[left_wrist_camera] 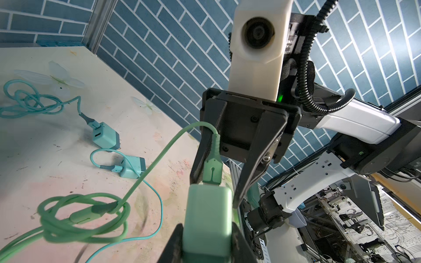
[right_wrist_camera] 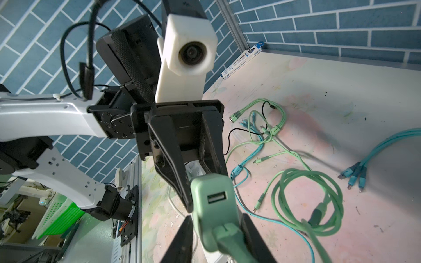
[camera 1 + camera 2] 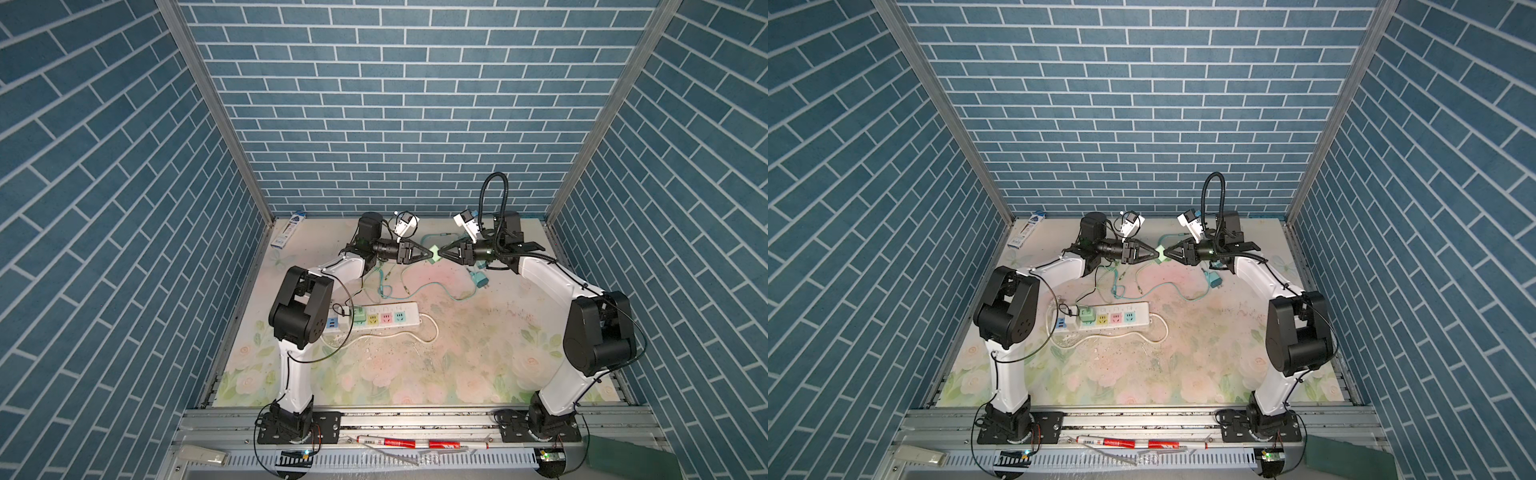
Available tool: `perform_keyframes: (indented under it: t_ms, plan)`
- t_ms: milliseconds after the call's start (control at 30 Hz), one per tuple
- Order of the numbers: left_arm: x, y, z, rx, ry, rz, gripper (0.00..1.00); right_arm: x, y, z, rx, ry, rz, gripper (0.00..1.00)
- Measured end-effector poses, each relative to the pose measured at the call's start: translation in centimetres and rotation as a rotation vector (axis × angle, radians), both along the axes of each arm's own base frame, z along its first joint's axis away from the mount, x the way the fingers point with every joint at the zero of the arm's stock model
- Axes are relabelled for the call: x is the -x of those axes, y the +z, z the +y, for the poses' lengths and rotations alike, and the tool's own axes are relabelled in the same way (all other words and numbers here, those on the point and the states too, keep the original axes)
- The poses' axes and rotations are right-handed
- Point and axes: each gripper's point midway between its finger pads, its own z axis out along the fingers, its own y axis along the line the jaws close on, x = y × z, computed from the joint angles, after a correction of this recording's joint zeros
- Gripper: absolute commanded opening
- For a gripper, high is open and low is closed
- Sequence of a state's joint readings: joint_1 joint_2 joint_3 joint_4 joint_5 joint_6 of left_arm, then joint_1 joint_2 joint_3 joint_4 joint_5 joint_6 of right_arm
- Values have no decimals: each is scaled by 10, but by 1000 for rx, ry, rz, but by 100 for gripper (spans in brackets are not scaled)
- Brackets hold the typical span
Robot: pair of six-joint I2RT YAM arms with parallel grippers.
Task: Insert the plug
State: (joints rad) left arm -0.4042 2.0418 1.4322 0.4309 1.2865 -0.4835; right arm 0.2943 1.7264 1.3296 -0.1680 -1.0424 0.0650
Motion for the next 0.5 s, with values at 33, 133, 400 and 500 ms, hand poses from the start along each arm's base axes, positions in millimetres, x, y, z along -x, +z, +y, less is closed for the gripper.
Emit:
perform_keyframes:
  t_ms: [33, 133, 400, 500]
  plan:
    - [0, 0, 0, 0, -2, 1, 19, 0, 0, 0, 4, 5, -5, 35]
    - [1, -1, 0, -2, -6, 11, 18, 1, -2, 0, 11, 12, 4, 35]
    - [2, -1, 0, -2, -13, 16, 17, 1, -3, 2, 13, 35, 23, 36]
    - [2, 2, 0, 1, -12, 9, 17, 0, -2, 5, 14, 48, 21, 36]
